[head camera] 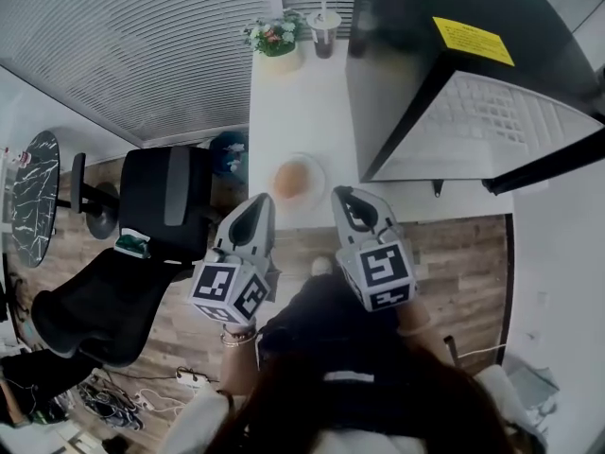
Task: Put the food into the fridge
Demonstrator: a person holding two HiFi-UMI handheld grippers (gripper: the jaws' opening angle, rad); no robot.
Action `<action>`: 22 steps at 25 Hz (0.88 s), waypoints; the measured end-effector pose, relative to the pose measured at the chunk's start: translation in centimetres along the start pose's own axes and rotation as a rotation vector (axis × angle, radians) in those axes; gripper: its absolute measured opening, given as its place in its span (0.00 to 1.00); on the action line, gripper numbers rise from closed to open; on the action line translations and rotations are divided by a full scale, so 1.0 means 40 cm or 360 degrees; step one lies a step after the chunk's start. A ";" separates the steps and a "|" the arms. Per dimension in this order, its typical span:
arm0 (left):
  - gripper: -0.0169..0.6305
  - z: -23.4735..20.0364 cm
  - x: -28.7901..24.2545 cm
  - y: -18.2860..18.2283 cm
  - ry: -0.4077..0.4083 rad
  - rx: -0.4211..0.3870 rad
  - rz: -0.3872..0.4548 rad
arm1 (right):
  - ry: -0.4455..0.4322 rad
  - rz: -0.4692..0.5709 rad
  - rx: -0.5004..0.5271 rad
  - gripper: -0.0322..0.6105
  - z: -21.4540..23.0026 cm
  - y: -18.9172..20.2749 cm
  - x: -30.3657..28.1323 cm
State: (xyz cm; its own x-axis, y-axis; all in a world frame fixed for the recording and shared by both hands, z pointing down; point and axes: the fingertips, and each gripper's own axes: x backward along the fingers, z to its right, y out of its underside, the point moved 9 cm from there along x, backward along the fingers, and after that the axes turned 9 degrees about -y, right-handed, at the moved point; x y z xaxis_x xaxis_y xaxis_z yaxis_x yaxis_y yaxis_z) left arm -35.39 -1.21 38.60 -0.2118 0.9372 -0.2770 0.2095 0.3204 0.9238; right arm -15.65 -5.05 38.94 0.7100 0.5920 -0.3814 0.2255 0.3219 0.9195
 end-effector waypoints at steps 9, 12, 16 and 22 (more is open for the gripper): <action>0.07 -0.048 -0.023 0.031 -0.0043 0.0022 -0.0125 | -0.0059 -0.0118 -0.0047 0.05 0.037 0.050 -0.057; 0.07 -0.067 -0.035 0.040 -0.0059 0.0030 -0.0194 | -0.0075 -0.0202 -0.0032 0.06 0.056 0.072 -0.088; 0.07 -0.097 -0.066 0.051 -0.0079 0.0052 -0.0281 | -0.0107 -0.0290 -0.0058 0.09 0.070 0.092 -0.122; 0.09 -0.136 -0.136 0.073 -0.0094 0.0058 -0.0413 | -0.0198 -0.0435 -0.0171 0.15 0.064 0.150 -0.165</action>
State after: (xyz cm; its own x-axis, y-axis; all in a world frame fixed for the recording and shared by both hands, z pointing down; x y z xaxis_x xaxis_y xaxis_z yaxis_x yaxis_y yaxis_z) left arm -38.82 -6.12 44.26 -0.2073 0.8290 -0.5194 0.1900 0.5549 0.8099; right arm -17.26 -8.92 47.24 0.7103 0.3802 -0.5924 0.3520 0.5370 0.7667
